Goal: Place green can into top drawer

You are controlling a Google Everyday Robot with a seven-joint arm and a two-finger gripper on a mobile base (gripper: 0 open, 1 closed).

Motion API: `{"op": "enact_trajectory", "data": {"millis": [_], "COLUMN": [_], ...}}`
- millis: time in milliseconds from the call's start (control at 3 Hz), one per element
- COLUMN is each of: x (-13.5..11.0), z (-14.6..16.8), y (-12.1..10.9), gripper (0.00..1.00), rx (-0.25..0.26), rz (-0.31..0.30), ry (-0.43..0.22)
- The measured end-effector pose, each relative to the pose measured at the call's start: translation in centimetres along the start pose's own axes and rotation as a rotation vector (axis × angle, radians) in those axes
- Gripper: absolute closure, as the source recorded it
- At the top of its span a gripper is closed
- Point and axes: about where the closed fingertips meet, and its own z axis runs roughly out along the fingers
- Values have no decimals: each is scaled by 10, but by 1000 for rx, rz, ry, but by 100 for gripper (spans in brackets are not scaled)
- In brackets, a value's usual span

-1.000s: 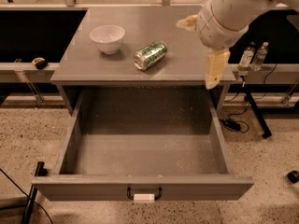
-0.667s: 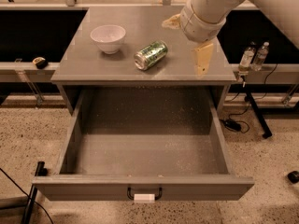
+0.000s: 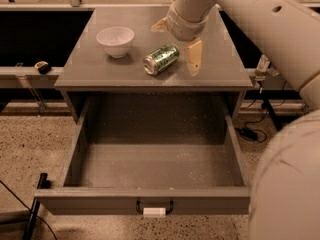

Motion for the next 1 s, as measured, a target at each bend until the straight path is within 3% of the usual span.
{"op": "enact_trajectory", "data": {"millis": [333, 667, 1000], "x": [-8, -18, -25], "z": [29, 58, 67], "y": [-15, -20, -21], "gripper": [0, 19, 42], "rx": [-25, -71, -95], "rz": [-50, -89, -109], "ry": [-11, -16, -14]}}
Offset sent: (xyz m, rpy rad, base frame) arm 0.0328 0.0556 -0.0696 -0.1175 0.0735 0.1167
